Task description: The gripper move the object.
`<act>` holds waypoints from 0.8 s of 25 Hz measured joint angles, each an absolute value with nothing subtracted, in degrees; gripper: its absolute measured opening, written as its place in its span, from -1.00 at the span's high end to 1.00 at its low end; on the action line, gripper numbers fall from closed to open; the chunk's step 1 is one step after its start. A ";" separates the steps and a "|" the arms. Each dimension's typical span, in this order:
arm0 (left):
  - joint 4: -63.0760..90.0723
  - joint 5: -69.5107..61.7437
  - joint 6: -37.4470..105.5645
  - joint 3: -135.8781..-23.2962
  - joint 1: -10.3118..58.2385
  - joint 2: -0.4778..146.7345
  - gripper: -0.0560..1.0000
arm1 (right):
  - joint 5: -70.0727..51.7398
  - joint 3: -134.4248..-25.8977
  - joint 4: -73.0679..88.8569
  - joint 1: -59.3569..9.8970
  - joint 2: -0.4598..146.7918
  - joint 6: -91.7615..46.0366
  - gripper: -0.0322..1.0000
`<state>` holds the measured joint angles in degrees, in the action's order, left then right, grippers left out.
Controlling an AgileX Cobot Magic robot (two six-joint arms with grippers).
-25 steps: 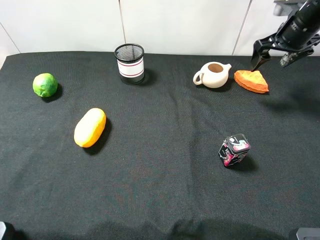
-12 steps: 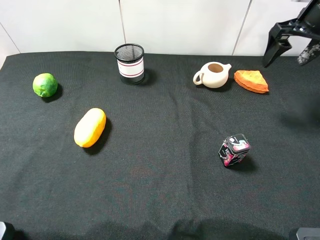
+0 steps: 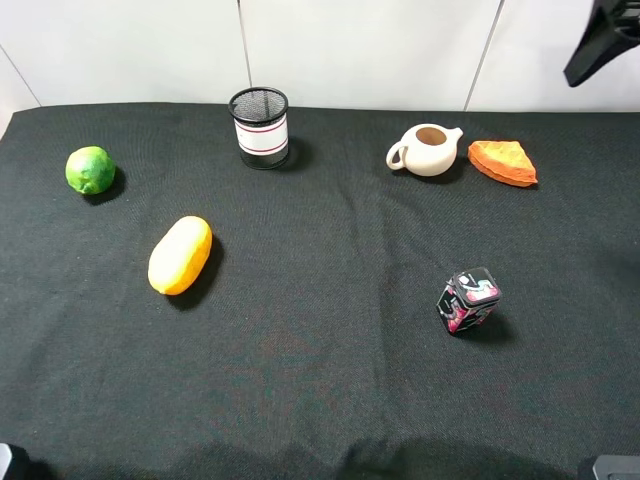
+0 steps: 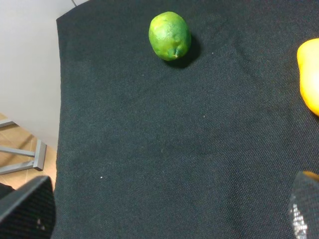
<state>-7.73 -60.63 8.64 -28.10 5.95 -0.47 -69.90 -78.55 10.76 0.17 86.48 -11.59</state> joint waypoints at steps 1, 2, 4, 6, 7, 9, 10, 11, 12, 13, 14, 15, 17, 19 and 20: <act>-7.73 -60.63 8.64 -28.10 5.95 -0.47 -0.98 | -69.90 -77.14 10.53 0.17 85.02 -11.30 -0.41; -7.73 -60.63 8.64 -28.10 5.95 -0.47 -0.98 | -69.95 -75.66 10.28 0.17 83.17 -10.88 -0.41; -7.73 -60.63 8.64 -28.10 5.95 -0.47 -0.98 | -69.95 -72.91 9.71 0.17 79.18 -10.31 -0.41; -7.73 -60.63 8.64 -28.10 5.95 -0.47 -0.98 | -69.95 -70.20 9.31 0.17 75.30 -10.29 -0.41; -7.73 -60.63 8.64 -28.10 5.95 -0.47 -0.98 | -70.00 -68.81 9.09 0.17 73.11 -10.23 -0.41; -7.73 -60.63 8.64 -28.10 5.95 -0.47 -0.98 | -70.00 -66.09 8.57 0.17 69.15 -9.76 -0.41; -7.73 -60.63 8.64 -28.10 5.95 -0.47 -0.98 | -70.05 -65.01 8.38 0.17 66.94 -9.41 -0.41; -7.73 -60.63 8.64 -28.10 5.95 -0.47 -0.98 | -70.05 -63.74 8.29 0.17 64.77 -8.86 -0.41; -7.73 -60.63 8.64 -28.10 5.95 -0.47 -0.98 | -70.05 -62.49 8.29 0.17 62.88 -8.55 -0.41; -7.73 -60.63 8.64 -28.10 5.95 -0.47 -0.98 | -70.05 -61.28 8.28 0.17 60.55 -8.27 -0.41; -7.73 -60.63 8.64 -28.10 5.95 -0.47 -0.98 | -70.11 -60.36 8.23 0.17 58.16 -8.13 -0.41; -7.73 -60.63 8.64 -28.10 5.95 -0.47 -0.98 | -70.11 -59.35 8.16 0.17 55.78 -7.92 -0.41; -7.73 -60.63 8.64 -28.10 5.95 -0.47 -0.98 | -70.16 -57.62 8.11 0.17 51.52 -7.42 -0.41; -7.73 -60.63 8.64 -28.10 5.95 -0.47 -0.98 | -70.16 -55.71 8.11 0.17 47.39 -6.97 -0.41; -7.73 -60.63 8.64 -28.10 5.95 -0.47 -0.98 | -70.21 -54.77 8.11 0.17 45.12 -6.67 -0.41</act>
<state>-7.73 -60.63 8.64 -28.10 5.95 -0.47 -70.21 -54.77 8.11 0.17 45.12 -6.67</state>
